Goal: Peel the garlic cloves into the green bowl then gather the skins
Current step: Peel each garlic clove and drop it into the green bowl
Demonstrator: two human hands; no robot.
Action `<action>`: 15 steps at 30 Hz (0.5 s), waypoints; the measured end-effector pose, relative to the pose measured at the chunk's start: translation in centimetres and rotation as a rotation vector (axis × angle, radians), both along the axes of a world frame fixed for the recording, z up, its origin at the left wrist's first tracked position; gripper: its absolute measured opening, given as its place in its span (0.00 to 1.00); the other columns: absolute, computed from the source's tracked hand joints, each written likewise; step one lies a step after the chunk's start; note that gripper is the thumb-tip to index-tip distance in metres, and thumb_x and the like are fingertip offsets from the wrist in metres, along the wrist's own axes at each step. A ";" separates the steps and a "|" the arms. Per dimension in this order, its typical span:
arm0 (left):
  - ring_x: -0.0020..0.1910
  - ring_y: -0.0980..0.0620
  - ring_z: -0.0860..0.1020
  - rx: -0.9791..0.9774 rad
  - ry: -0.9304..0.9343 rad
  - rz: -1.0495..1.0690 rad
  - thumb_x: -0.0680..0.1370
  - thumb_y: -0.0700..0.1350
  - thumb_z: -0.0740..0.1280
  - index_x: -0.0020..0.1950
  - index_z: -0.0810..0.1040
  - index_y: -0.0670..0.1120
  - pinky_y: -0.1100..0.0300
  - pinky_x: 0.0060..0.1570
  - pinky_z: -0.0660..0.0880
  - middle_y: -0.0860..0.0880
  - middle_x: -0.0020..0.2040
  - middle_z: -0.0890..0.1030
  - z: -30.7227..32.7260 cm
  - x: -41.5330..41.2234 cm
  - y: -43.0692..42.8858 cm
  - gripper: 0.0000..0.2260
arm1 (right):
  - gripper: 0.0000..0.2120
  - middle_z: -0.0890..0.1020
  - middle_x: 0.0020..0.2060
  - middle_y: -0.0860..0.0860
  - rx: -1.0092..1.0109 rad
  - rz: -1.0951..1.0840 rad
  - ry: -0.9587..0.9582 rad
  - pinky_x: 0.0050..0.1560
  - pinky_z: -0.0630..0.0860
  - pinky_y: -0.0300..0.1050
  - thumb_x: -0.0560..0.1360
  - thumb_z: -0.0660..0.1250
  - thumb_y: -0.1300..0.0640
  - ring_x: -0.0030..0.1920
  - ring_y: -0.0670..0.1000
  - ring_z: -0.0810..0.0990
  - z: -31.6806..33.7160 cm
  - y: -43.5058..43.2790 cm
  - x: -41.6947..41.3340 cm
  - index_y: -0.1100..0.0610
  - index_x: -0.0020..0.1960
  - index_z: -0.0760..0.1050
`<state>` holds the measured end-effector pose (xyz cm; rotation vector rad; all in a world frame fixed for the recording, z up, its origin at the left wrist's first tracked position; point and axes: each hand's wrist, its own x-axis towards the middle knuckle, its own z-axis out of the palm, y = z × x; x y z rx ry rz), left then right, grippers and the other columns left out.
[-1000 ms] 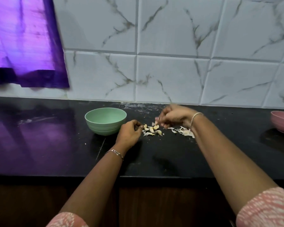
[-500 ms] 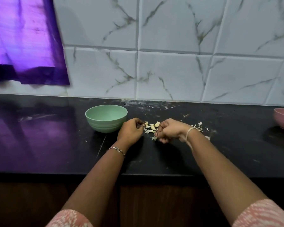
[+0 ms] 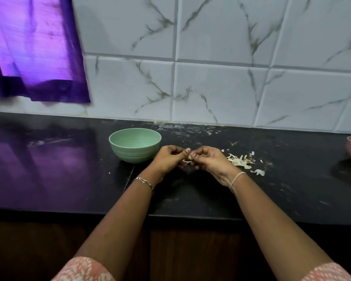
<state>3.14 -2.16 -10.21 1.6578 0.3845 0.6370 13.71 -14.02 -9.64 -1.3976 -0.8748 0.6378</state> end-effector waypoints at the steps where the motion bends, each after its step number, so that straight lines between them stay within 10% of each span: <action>1: 0.31 0.56 0.79 -0.043 -0.029 -0.015 0.77 0.40 0.69 0.47 0.79 0.41 0.66 0.34 0.78 0.47 0.37 0.81 0.0 -0.1 0.0 0.03 | 0.03 0.83 0.36 0.55 0.018 0.004 0.015 0.38 0.78 0.38 0.74 0.70 0.65 0.37 0.50 0.80 -0.1 0.1 -0.1 0.59 0.45 0.77; 15: 0.36 0.55 0.83 -0.329 -0.185 -0.023 0.76 0.35 0.69 0.48 0.80 0.39 0.64 0.39 0.80 0.45 0.39 0.83 0.7 -0.9 -0.3 0.02 | 0.06 0.85 0.40 0.53 0.121 -0.115 -0.068 0.44 0.78 0.34 0.73 0.72 0.62 0.40 0.43 0.83 -0.2 0.2 -1.0 0.64 0.49 0.82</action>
